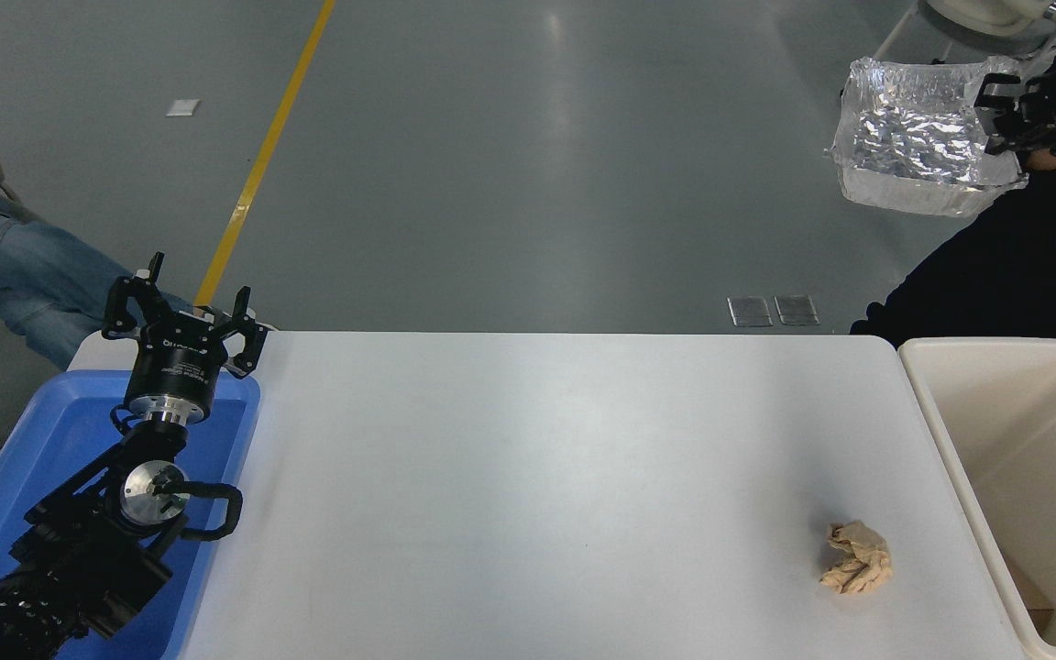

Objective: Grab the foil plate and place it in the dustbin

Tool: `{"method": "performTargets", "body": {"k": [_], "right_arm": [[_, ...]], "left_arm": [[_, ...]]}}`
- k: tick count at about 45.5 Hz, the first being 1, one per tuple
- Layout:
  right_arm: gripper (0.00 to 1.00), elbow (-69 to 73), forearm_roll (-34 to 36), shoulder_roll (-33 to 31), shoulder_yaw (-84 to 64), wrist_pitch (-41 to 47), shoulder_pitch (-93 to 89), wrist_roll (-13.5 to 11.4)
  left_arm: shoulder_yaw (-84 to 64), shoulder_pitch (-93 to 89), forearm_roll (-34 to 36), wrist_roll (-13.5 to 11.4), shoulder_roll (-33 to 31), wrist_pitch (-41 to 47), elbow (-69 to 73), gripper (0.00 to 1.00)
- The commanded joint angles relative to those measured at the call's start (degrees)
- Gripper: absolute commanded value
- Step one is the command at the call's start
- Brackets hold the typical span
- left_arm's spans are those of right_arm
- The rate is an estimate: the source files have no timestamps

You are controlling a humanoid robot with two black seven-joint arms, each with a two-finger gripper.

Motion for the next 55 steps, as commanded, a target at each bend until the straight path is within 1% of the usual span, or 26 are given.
{"method": "performTargets", "body": {"k": [1,8,16,27,34,42,50,54,55], "right_arm": [[0.00,-2.9,0.1,-3.2,1.1,0.2,-3.5,0.0],[0.00,-10.2,0.1,-7.3,5.6,0.2,-14.4,0.0],[0.00,-17.8,0.2,-10.1,12.9,-0.3,-27.0,0.0],[0.00,-21.7,0.2,-10.5,23.4,-4.6,-42.4,0.1],[0.00,-21.7,0.2,-11.9,24.9,-7.4,-47.3,0.1],[0.00,-22.8,0.3,-11.7,26.0,-11.7,-53.1,0.1],[0.00,-26.4,5.4,-11.3,29.0,-12.5,-61.2,0.1],[0.00,-27.6,6.0,-11.1,29.5,-12.8,-63.5,0.1],[0.06,-27.6,6.0,-11.0,29.5,-12.9,-63.9,0.1]], "left_arm": [[0.0,0.0,0.0,0.0,0.0,0.0,0.0,0.99],[0.0,0.0,0.0,0.0,0.0,0.0,0.0,0.99],[0.0,0.0,0.0,0.0,0.0,0.0,0.0,0.99],[0.0,0.0,0.0,0.0,0.0,0.0,0.0,0.99],[0.0,0.0,0.0,0.0,-0.1,0.0,0.0,0.99],[0.0,0.0,0.0,0.0,0.0,0.0,0.0,0.99],[0.0,0.0,0.0,0.0,-0.1,0.0,0.0,0.99],[0.0,0.0,0.0,0.0,0.0,0.0,0.0,0.99],[0.0,0.0,0.0,0.0,0.0,0.0,0.0,0.99]]}}
